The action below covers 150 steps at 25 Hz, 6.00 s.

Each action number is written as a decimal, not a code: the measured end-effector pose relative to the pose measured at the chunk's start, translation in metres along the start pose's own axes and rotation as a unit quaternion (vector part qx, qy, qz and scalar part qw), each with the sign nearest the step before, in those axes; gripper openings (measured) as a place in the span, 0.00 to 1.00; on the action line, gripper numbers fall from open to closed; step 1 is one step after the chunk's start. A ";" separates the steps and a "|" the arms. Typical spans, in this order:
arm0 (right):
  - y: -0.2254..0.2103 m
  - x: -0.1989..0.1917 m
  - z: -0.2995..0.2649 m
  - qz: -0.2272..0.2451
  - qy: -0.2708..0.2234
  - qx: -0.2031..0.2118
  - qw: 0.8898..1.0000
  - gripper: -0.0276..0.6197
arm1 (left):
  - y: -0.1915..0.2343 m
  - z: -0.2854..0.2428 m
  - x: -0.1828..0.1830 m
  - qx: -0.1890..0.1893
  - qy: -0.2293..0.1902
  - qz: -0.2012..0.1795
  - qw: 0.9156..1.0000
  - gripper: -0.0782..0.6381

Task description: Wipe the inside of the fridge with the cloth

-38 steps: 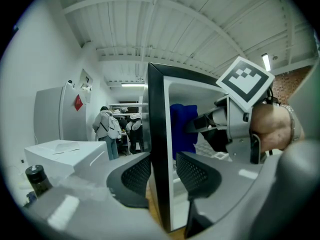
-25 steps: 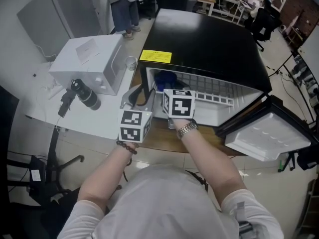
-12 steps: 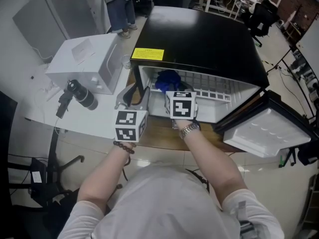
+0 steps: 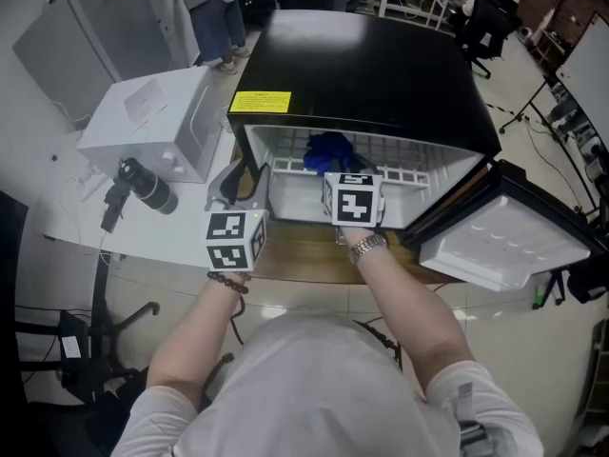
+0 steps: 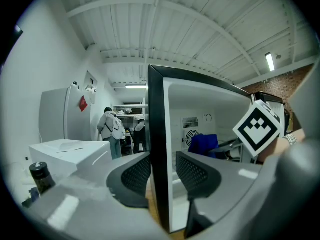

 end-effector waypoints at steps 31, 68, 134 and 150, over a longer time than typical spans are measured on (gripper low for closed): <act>-0.113 -0.015 0.044 -0.042 -0.003 -0.094 0.995 0.10 | -0.013 0.012 -0.005 0.021 0.003 0.010 1.000 0.32; -0.108 0.005 0.122 -0.003 -0.077 0.051 0.996 0.10 | -0.156 -0.073 0.054 -0.385 -0.035 -0.072 0.919 0.40; -0.130 -0.006 0.208 0.056 -0.095 0.012 0.994 0.05 | -0.270 -0.163 0.055 -0.273 -0.011 -0.003 0.962 0.20; -0.129 0.005 0.206 0.061 -0.110 0.041 0.991 0.05 | -0.263 -0.213 0.061 -0.202 -0.013 0.012 0.979 0.20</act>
Point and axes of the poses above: the fingertips, and each gripper's own axes: z backward along the fingers, y to its left, x out of its top, the point moved 8 cm from there along z, backward along the fingers, and after that the axes turned 2 degrees about -z, right-handed, at the moved point
